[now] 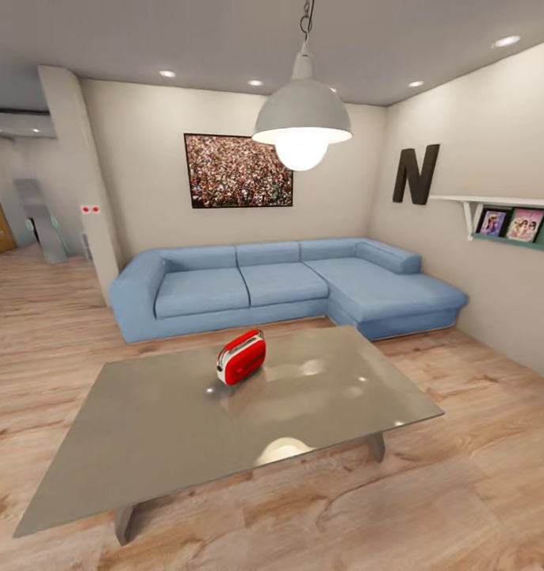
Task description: Turn on the radio receiver that's on the table in the living room.
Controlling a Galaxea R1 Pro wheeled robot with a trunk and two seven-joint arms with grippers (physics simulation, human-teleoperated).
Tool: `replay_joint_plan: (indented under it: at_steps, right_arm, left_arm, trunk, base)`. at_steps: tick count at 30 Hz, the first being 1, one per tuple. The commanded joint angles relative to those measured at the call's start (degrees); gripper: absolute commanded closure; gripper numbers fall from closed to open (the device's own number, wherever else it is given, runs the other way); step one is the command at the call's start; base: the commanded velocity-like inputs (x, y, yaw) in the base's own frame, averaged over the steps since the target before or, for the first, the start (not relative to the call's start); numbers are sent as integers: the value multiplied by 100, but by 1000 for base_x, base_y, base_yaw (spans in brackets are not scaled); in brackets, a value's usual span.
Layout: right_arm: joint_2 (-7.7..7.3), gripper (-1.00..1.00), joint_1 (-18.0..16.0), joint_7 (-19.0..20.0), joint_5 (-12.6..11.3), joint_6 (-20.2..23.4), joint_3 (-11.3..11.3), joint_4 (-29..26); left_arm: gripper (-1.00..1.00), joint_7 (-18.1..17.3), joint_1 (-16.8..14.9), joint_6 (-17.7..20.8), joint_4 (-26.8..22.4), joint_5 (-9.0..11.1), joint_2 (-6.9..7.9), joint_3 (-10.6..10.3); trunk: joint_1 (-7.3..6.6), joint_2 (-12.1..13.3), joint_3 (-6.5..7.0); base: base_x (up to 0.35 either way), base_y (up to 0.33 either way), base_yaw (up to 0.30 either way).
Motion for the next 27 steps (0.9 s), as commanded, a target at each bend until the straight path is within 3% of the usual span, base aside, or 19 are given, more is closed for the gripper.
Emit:
replay_joint_plan:
  at_steps: [1, 10, 27]
  right_arm:
    - [0, -100, 1, 0, 1, 0, 0, 0]
    - [-1, -100, 0, 0, -6, 0, -8, 0]
    - [0, -100, -1, 0, -6, 0, -7, 0]
  left_arm:
    - [-100, 0, -1, 0, -1, 0, -1, 1]
    - [-100, 0, -3, 0, -10, 0, 3, -7]
    - [-100, 0, -2, 0, -20, 0, -2, -7]
  trunk:
    - [0, 0, 0]
    - [0, 0, 0]
    - [0, 0, 0]
  base:
    - [0, 0, 280]
    - [58, -17, 242]
    - [277, -124, 10]
